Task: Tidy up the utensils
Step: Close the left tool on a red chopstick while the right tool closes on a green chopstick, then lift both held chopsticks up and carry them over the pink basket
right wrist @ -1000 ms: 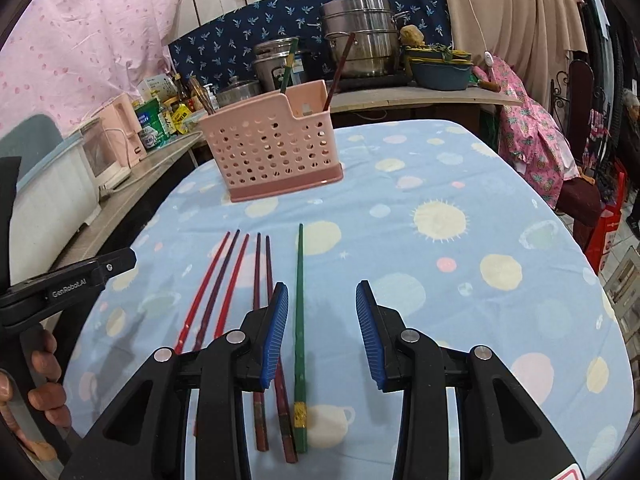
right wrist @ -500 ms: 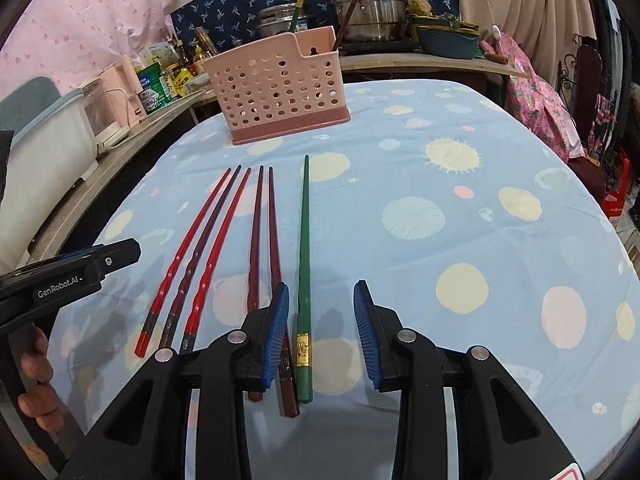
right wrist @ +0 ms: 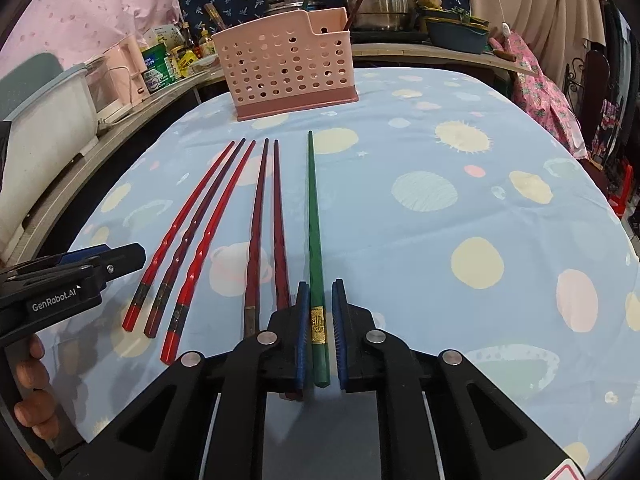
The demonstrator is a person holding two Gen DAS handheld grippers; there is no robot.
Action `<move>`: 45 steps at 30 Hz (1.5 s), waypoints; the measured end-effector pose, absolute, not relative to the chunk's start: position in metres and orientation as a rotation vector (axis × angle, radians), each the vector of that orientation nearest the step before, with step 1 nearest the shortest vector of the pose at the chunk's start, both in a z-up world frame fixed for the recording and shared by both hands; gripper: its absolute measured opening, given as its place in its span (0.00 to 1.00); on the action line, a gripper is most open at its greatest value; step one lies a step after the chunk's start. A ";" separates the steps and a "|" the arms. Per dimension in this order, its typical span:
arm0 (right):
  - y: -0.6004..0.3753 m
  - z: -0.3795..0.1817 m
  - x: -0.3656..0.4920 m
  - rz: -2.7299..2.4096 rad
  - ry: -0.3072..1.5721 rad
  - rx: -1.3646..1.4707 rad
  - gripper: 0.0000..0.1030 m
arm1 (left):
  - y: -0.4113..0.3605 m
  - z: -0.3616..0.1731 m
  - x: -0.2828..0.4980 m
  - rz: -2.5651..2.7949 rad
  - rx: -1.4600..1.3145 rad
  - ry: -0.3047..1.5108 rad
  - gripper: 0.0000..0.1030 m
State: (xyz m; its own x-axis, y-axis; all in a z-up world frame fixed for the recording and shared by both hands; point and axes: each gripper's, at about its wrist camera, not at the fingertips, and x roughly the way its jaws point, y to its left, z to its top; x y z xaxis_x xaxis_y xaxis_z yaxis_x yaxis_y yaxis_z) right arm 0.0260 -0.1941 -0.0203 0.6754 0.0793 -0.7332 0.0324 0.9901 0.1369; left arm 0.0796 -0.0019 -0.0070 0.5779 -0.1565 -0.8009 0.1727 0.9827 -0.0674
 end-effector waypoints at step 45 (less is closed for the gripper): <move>-0.219 0.011 0.009 -0.005 0.762 0.199 0.07 | 0.008 0.007 0.068 -0.225 -0.009 0.960 0.07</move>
